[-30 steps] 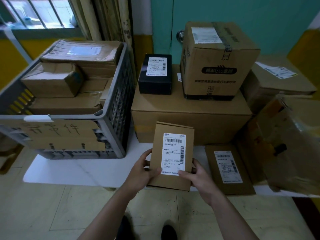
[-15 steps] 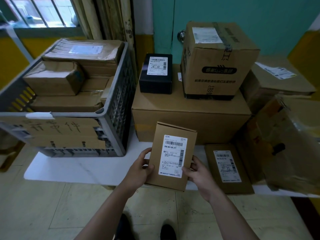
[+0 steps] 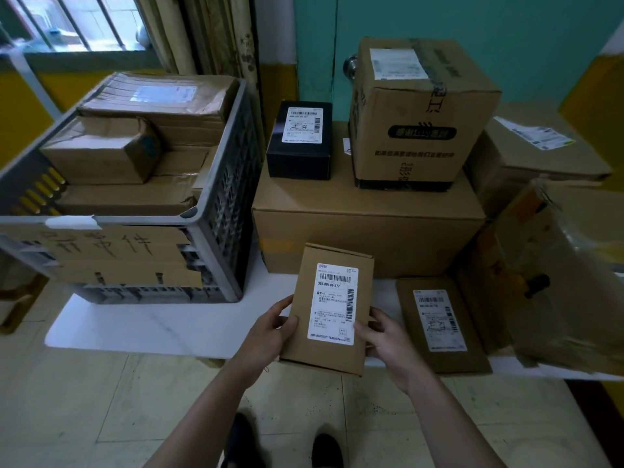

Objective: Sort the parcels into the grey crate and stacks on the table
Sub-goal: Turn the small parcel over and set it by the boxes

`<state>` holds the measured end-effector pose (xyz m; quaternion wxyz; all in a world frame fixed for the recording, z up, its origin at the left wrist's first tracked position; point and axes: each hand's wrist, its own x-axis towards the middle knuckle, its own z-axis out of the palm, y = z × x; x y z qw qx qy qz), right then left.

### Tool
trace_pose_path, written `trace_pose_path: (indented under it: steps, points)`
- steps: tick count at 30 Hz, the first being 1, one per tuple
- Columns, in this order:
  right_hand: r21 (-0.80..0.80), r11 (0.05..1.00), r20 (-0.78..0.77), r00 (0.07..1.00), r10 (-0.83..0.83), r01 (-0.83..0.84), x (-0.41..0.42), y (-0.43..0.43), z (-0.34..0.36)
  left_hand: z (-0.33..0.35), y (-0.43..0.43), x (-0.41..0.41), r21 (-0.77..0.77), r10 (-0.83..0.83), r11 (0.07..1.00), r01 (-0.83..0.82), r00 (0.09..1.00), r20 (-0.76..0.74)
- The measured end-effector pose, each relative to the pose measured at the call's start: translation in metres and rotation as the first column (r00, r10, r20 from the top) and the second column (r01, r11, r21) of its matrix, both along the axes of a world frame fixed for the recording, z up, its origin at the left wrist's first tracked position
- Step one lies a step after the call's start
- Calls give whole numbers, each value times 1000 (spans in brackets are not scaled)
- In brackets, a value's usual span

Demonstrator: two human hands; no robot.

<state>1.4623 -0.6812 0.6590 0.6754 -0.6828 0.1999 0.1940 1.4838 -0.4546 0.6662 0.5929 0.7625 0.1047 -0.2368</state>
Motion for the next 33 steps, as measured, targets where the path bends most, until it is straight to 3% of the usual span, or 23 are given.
trace_pose_path:
  steps: [6, 25, 33]
  points:
    - [27, 997, -20, 997, -74, 75, 0, 1, -1, 2, -4, -1, -4, 28, 1000, -28, 999, -21]
    - [18, 997, -27, 997, -69, 69, 2, 2, 2, 1, -5, 2, 8, 84, 996, -84, 996, 0]
    - [26, 993, 7, 993, -118, 118, 7, 5, 5, 5, -3, 6, -231, 138, 963, -139, 990, -23]
